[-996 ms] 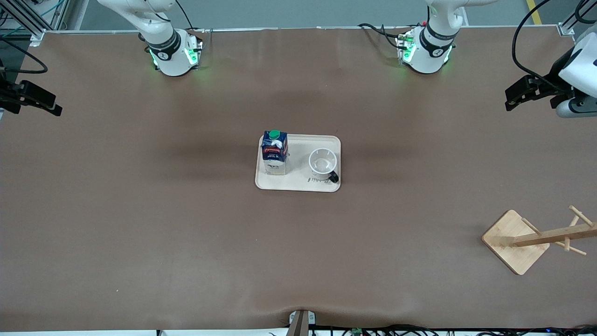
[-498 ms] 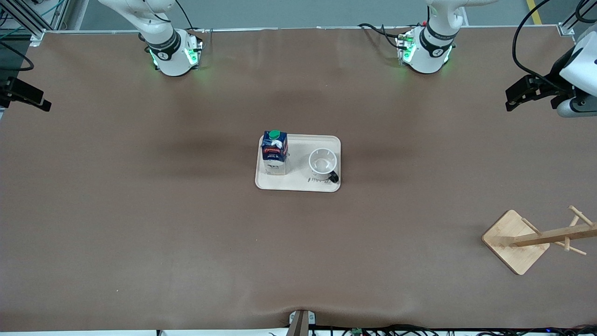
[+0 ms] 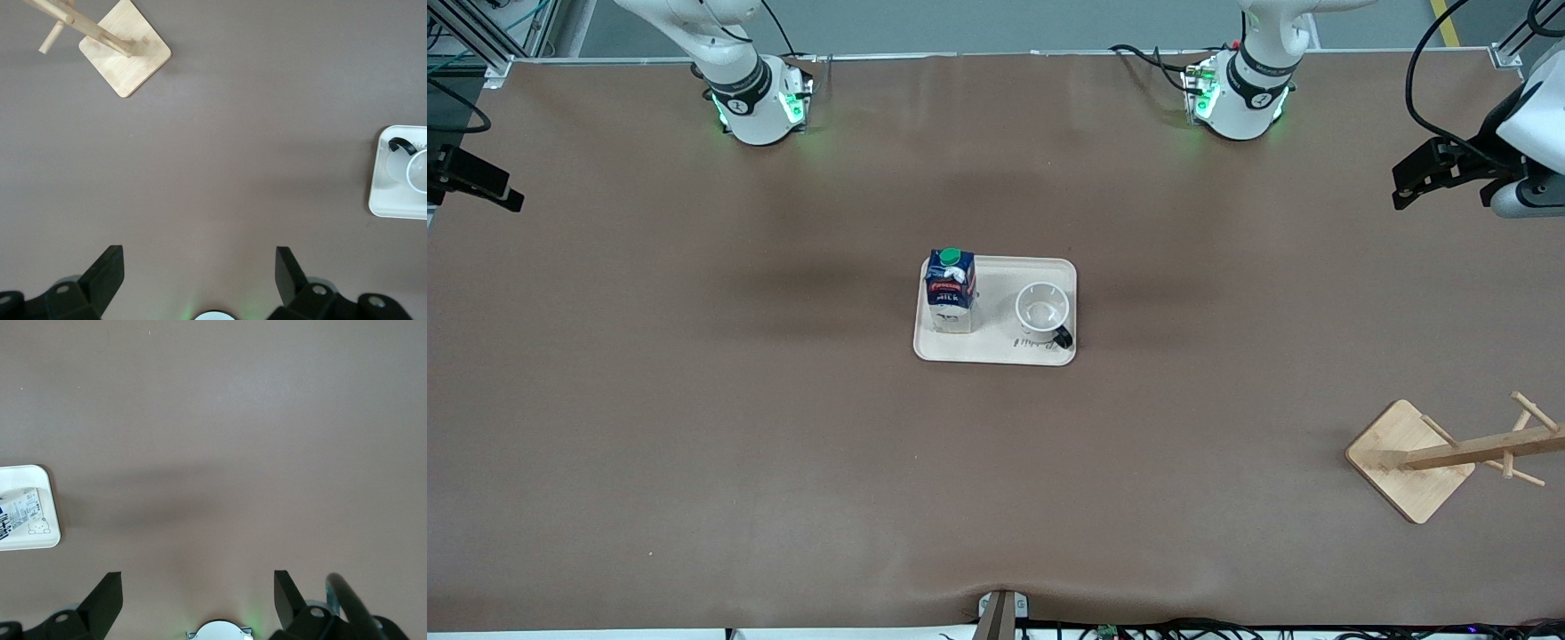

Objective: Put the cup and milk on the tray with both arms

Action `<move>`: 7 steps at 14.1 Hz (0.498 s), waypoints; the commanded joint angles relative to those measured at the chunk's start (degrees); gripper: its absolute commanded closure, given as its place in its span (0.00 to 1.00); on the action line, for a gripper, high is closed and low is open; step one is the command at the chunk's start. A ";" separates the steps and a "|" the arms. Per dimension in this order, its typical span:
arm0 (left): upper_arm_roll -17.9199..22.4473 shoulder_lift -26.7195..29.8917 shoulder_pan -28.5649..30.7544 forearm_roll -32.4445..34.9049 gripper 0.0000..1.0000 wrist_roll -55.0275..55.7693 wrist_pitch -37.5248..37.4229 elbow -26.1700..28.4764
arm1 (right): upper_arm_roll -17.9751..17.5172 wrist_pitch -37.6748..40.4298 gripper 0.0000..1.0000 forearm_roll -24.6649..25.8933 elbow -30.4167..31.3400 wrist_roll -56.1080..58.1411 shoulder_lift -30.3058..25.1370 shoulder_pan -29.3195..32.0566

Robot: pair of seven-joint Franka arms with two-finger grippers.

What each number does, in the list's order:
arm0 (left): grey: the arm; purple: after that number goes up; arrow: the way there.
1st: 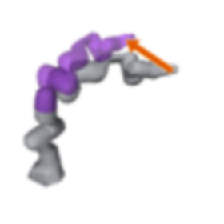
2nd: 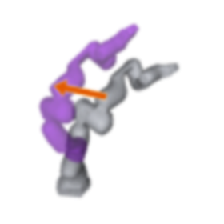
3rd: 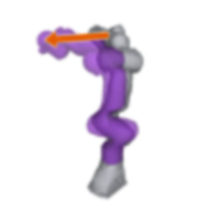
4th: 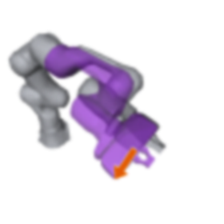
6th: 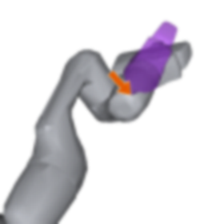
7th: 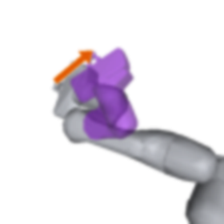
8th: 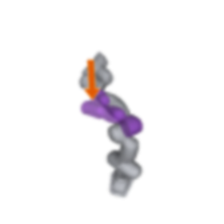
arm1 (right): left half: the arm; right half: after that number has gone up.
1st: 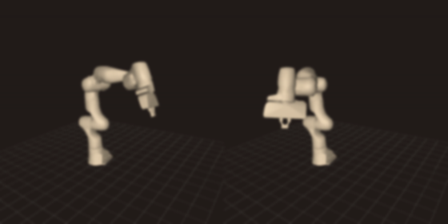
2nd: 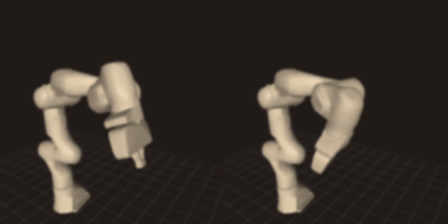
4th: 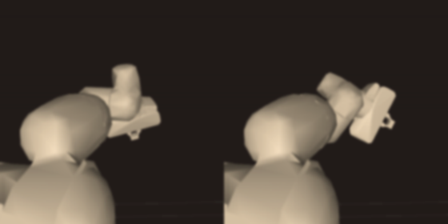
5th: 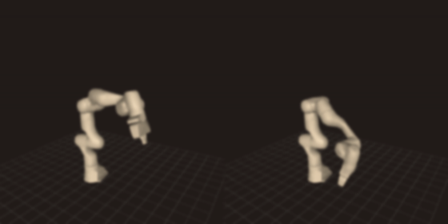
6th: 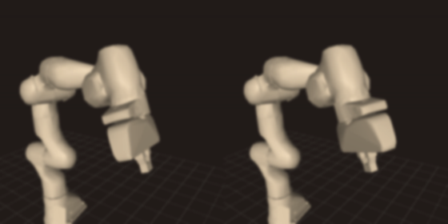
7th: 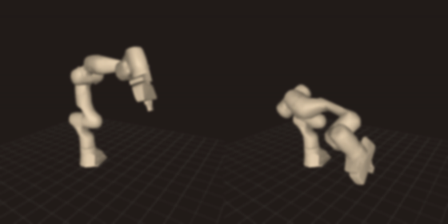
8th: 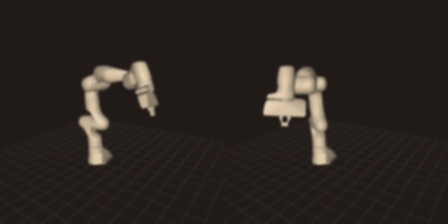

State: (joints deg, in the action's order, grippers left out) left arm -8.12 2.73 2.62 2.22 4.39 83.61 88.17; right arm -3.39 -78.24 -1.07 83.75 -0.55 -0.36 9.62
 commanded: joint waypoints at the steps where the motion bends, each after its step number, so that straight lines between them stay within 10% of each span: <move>1: -0.14 1.04 0.28 -2.04 0.00 -0.79 -0.20 -0.10 | -0.74 0.73 0.00 0.10 -1.48 0.82 0.45 1.54; 7: -0.14 1.04 0.01 -3.10 0.00 -0.17 -1.44 -1.68 | -0.65 0.64 0.00 0.01 -1.57 0.64 1.06 1.63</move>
State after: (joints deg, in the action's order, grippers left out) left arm -8.27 2.99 2.50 0.30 4.38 83.17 86.84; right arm -3.29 -78.25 -1.07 83.56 -0.55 -0.21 9.85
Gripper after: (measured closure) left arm 0.000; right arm 0.000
